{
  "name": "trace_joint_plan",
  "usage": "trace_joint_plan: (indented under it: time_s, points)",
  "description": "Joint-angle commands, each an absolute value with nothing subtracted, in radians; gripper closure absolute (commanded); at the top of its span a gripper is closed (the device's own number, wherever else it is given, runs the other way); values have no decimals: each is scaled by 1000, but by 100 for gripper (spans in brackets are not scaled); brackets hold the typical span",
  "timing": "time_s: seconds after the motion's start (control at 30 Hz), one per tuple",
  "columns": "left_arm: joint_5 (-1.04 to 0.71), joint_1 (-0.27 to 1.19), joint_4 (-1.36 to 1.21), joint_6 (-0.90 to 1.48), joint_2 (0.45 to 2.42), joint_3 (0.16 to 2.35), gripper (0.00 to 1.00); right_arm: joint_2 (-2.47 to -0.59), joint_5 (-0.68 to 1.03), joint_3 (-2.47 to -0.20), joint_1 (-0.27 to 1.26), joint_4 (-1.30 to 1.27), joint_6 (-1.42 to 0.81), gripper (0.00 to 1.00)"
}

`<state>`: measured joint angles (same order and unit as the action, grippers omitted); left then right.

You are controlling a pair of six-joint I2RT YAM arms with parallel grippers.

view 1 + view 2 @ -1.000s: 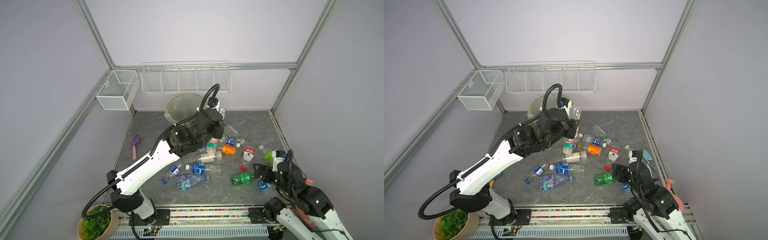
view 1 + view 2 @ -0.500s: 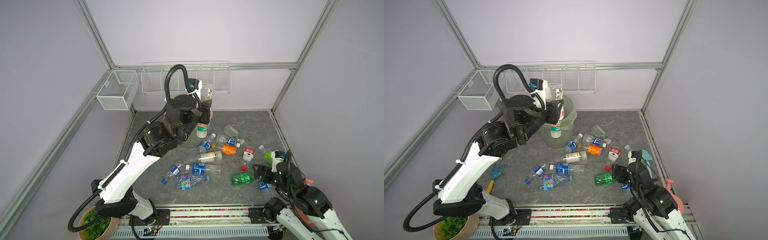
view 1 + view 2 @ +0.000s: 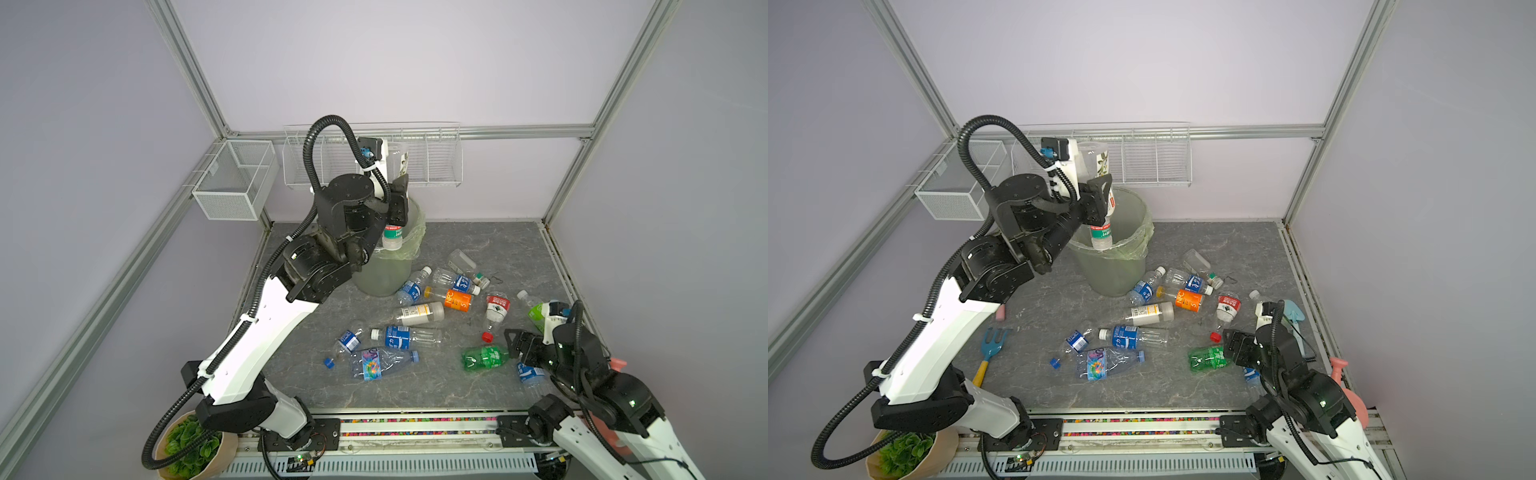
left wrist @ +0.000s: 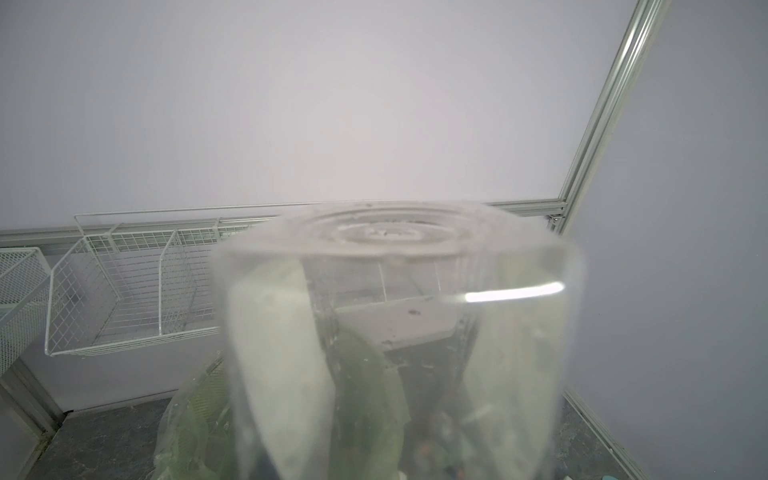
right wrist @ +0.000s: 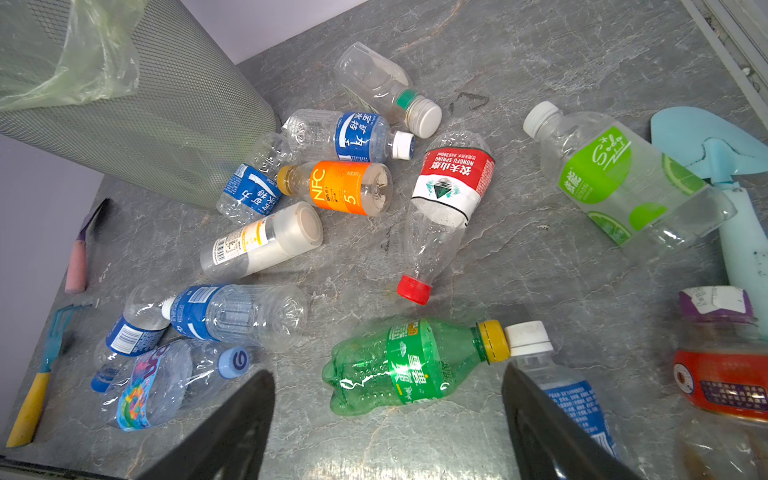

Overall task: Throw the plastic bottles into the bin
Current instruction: 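Lift the clear bottle with the left gripper and carry it over the bin, then open the left gripper to drop the clear bottle into the bin, then withdraw the left gripper while the right gripper reaches toward the green soda bottle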

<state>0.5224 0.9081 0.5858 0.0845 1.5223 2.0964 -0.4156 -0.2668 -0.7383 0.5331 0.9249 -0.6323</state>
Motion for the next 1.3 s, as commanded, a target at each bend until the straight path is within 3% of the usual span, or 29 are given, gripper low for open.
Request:
trace_joint_plan:
  time_s: [0.0,0.57,0.6,0.63,0.67,0.7,0.83,1.03,1.27]
  points:
    - [470,844,546,87,1563,2126,100,-400,-257,-728,531,913,-647,12]
    - [294,563,560,233,1861,2185,100,-413,-243,-748,531,898,-627,12]
    - [271,547,612,236,1904,2231,77,-412,-239,-751,531,899,-627,12]
    - [254,534,683,246,1950,2289,30,-410,-236,-754,531,901,-628,12]
    - [259,526,748,270,1988,2346,4,-407,-236,-756,530,906,-626,12]
    - [273,520,824,289,2029,2420,0,-402,-236,-755,531,910,-626,12]
    - [270,533,902,289,2024,2520,0,-374,-244,-752,532,932,-627,12]
    - [249,580,646,265,1757,2235,0,-367,-236,-730,530,929,-642,12]
    - [270,635,620,251,1574,2085,0,-384,-229,-737,530,924,-641,12]
